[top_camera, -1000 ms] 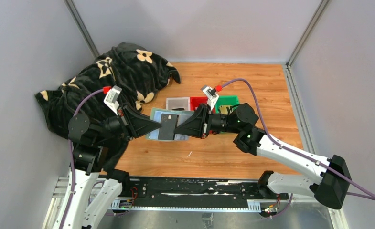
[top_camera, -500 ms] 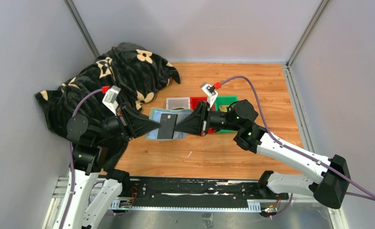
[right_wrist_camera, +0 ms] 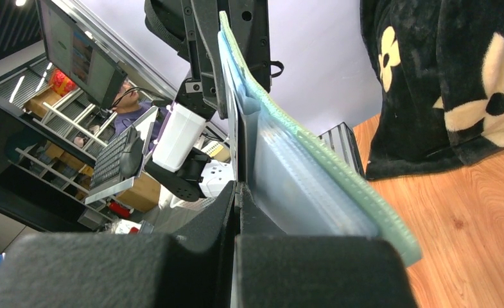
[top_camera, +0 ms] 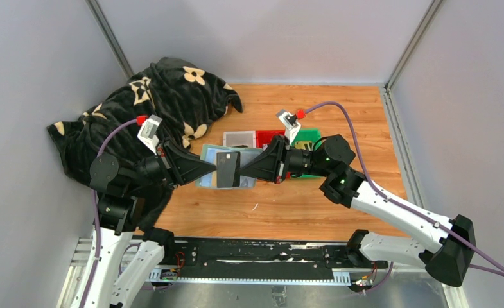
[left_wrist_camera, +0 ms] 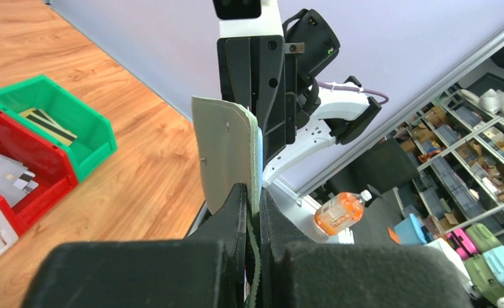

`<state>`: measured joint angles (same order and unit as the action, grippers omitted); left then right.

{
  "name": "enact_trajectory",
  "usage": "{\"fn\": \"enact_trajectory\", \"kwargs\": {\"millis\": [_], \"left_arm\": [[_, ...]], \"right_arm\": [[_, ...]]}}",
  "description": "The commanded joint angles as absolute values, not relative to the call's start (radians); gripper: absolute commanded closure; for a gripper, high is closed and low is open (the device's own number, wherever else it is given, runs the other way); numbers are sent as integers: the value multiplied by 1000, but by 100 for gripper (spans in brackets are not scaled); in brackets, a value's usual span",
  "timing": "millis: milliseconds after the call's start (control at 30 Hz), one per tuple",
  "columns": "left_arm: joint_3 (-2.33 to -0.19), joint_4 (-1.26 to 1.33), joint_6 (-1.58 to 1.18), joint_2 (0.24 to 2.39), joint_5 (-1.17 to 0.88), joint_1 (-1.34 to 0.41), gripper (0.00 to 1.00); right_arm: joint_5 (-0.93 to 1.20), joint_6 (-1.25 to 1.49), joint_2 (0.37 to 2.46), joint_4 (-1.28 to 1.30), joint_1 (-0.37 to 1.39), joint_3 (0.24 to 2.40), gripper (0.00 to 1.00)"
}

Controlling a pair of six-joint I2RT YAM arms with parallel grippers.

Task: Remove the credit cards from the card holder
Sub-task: Remove the credit card from the card holder.

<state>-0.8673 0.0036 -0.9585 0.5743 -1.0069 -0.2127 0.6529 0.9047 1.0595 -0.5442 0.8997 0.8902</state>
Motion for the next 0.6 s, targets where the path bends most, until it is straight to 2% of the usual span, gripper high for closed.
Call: {"fn": "enact_trajectory", "kwargs": {"millis": [0,400,467,567], "left_arm": [[-886,23,-968,569,-1031,-216,100],[-890,29,-973,575,-1021,-216,100],[-891,29,-974,575,-1021,-216,100],[-893,27,-972,573,-1023,-216,100]], "right_arm": [[637,899,1045,-572,883,873,100],[661,945,1094,-674,918,829,98],[664,950,1103,-692,920,833,93],[670,956,1106,-717,920,834,80]]}}
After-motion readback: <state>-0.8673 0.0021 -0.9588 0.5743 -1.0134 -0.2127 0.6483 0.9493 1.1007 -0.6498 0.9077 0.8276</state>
